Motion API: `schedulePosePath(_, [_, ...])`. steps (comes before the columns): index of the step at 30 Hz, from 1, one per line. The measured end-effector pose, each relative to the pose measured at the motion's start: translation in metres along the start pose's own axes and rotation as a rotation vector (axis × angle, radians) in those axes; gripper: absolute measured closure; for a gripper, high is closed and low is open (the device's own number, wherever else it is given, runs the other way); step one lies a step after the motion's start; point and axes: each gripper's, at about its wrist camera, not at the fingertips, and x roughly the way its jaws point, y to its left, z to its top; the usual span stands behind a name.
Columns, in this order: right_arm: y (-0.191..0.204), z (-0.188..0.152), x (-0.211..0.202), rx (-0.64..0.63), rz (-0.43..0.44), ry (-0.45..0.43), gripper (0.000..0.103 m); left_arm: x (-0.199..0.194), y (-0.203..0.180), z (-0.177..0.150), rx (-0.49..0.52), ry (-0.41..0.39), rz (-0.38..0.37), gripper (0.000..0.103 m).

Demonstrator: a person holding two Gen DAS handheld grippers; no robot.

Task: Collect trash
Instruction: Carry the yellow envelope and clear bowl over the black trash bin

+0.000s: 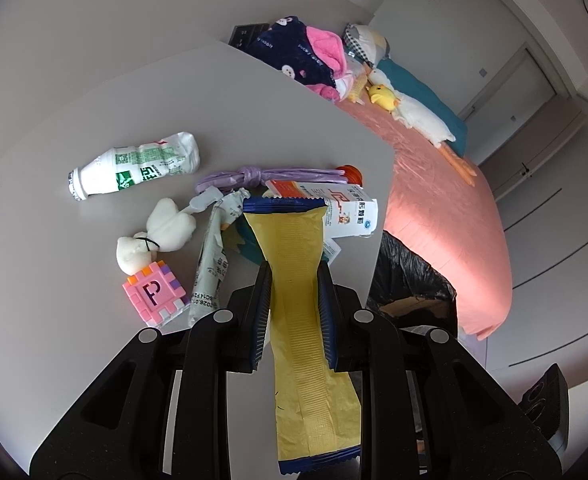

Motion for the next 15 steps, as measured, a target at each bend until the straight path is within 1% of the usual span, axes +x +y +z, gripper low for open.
schedulePosePath(9, [-0.022,-0.001,-0.019,0.033,-0.045,-0.022,0.017,0.011,-0.029,-0.007,0.055,0.018,-0.024,0.081])
schedulePosePath(15, [-0.039,-0.003,-0.029,0.06,-0.08,-0.032,0.016,0.02,-0.057,-0.014,0.118,0.027,-0.038,0.081])
